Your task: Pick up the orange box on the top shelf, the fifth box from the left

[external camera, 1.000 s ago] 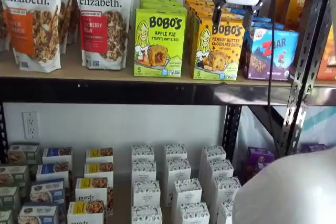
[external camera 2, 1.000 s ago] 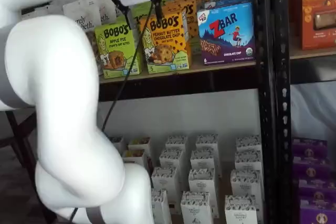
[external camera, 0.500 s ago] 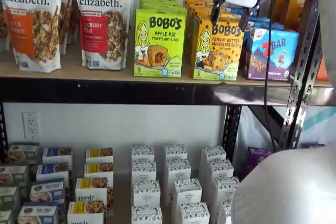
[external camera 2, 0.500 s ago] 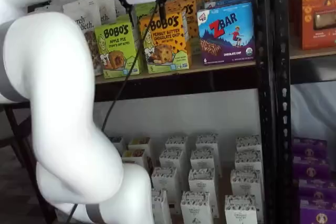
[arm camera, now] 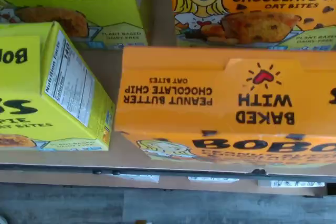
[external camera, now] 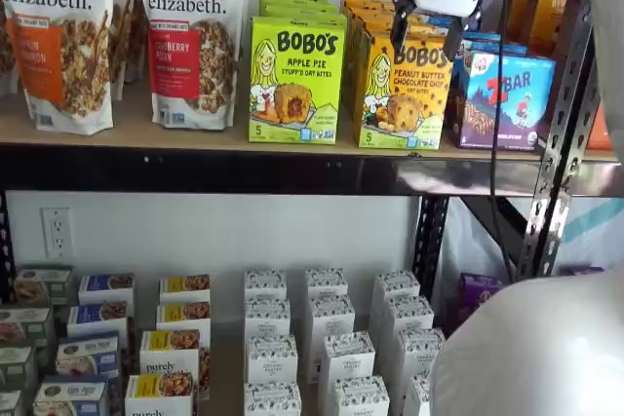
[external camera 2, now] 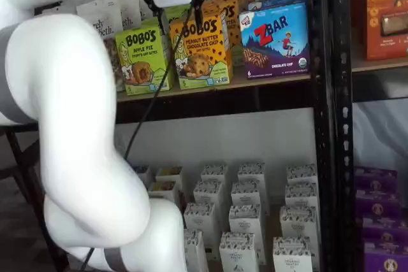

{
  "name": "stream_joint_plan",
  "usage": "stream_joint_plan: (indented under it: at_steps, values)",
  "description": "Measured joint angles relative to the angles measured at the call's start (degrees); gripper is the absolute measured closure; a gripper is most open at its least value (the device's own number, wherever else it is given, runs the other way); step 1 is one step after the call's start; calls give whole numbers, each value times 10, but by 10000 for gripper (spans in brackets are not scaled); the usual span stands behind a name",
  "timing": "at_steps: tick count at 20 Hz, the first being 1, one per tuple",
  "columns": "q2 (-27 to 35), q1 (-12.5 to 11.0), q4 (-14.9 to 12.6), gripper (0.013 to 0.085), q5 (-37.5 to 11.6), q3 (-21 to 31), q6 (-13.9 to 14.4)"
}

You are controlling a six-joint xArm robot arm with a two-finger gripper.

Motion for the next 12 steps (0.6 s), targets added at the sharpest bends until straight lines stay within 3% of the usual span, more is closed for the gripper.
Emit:
stream_joint_plan:
  at_steps: [12]
  values:
    - [3, 9, -9, 130, 5, 2, 10]
